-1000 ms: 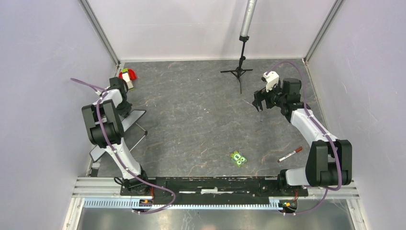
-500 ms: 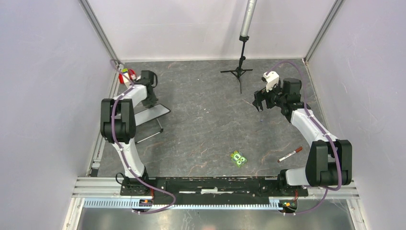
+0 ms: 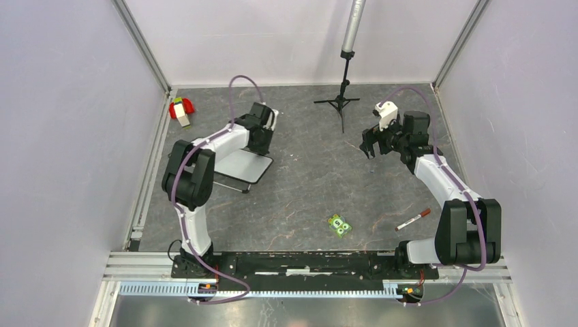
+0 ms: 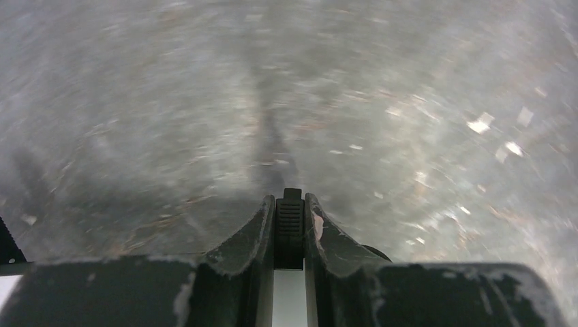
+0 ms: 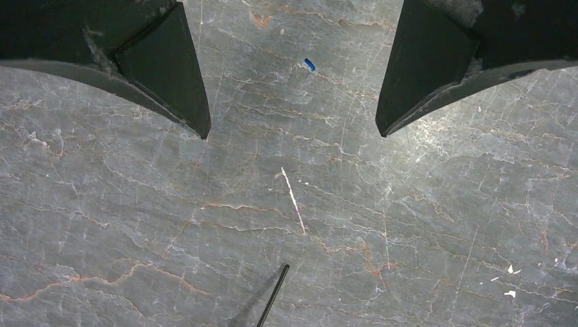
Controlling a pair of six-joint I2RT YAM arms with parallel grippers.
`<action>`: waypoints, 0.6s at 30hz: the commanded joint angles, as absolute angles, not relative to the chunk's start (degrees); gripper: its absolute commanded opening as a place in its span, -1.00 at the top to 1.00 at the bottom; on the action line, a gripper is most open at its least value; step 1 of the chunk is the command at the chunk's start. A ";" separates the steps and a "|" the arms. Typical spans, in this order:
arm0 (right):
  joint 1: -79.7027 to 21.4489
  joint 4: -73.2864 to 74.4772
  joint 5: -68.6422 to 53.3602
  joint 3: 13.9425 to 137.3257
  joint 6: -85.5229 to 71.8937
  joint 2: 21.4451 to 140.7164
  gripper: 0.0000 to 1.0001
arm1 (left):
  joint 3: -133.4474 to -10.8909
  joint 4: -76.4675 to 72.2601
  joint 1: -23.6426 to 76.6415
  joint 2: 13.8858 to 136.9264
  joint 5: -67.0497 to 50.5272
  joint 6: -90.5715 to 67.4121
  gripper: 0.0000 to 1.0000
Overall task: Write a sentence on the whiteboard
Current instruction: Move the whiteboard stand to the center of the board.
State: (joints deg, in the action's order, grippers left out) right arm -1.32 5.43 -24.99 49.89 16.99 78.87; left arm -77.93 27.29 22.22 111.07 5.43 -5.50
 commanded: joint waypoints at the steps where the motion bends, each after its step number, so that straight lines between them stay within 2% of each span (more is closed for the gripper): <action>1: -0.43 5.45 -26.40 52.02 17.02 77.54 -0.95 | -80.77 29.83 27.32 109.60 0.28 9.79 0.95; 12: 3.77 5.19 -30.02 52.14 14.06 76.87 -0.95 | -75.82 37.96 42.01 105.31 -7.33 29.35 0.95; 18: 4.35 5.04 -30.07 52.12 13.84 76.59 -0.95 | -72.73 41.79 49.44 102.80 -7.72 36.48 0.95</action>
State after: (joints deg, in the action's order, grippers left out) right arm 3.88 5.74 -28.67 49.91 14.70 78.59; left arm -73.58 37.50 45.93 107.92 -7.94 26.65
